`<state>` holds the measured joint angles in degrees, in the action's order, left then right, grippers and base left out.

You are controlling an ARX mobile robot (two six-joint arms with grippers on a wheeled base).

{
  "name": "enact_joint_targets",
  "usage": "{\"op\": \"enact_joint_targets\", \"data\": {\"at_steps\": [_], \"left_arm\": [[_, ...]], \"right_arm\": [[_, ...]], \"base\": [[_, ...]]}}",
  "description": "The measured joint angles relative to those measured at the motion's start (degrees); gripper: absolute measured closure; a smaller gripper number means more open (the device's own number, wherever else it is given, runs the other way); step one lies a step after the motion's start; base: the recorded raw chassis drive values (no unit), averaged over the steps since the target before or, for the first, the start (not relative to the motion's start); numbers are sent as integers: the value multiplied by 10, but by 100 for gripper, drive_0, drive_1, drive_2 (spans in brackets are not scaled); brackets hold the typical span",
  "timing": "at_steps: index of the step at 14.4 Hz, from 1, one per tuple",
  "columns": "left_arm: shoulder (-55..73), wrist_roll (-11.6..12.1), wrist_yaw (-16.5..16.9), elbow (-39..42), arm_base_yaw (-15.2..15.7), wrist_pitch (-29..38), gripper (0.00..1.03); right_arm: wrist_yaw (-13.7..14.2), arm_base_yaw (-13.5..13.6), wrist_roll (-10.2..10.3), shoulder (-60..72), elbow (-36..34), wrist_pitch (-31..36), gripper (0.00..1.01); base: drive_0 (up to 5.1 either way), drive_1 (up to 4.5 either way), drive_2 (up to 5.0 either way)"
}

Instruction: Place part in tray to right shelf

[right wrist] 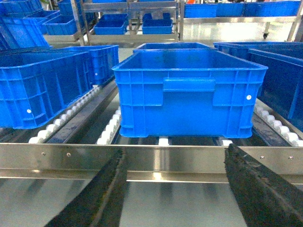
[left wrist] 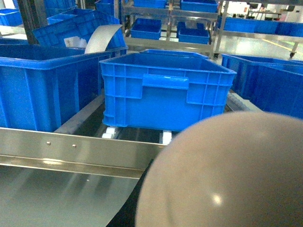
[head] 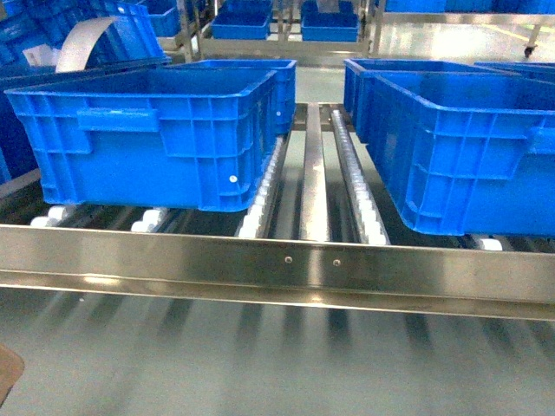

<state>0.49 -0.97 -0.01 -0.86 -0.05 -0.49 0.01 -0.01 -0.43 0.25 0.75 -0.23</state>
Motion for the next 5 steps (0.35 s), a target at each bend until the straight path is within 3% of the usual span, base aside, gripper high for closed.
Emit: {"op": "enact_joint_targets", "data": {"at_steps": [1, 2, 5], "left_arm": [[0, 0, 0, 0, 0, 0, 91], [0, 0, 0, 0, 0, 0, 91], [0, 0, 0, 0, 0, 0, 91]], "right_arm": [[0, 0, 0, 0, 0, 0, 29], [0, 0, 0, 0, 0, 0, 5], [0, 0, 0, 0, 0, 0, 3]], "base": [[0, 0, 0], [0, 0, 0], [0, 0, 0]]}}
